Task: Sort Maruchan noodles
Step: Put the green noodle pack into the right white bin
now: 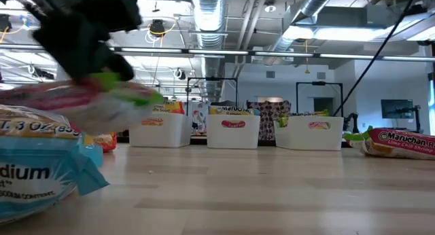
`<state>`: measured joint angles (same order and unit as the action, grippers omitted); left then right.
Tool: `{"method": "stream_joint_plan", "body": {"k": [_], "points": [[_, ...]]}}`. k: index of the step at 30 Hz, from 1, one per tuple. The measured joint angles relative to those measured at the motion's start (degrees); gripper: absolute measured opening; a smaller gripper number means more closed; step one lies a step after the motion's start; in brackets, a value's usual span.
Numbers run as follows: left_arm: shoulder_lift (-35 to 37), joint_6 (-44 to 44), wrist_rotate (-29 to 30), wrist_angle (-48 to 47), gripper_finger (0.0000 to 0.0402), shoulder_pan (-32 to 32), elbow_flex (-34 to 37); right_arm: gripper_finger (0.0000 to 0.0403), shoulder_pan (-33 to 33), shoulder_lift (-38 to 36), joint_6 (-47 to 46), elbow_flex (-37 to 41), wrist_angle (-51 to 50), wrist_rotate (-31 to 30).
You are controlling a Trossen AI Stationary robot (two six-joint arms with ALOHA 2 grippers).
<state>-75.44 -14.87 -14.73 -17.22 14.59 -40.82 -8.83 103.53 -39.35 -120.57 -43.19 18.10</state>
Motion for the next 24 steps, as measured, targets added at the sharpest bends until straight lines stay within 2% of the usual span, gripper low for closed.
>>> {"method": "stream_joint_plan", "body": {"k": [14,24], "points": [[1.4,2.1,1.3,5.3,0.0000,-11.6,-0.3,0.0102,11.6,-9.1,16.5,0.1,-2.2,-0.1],[1.4,10.4,7.2,2.3,0.0000,-16.8,-8.1,0.0103,21.3,-9.8,23.6,0.0,-7.0,-0.1]]}}
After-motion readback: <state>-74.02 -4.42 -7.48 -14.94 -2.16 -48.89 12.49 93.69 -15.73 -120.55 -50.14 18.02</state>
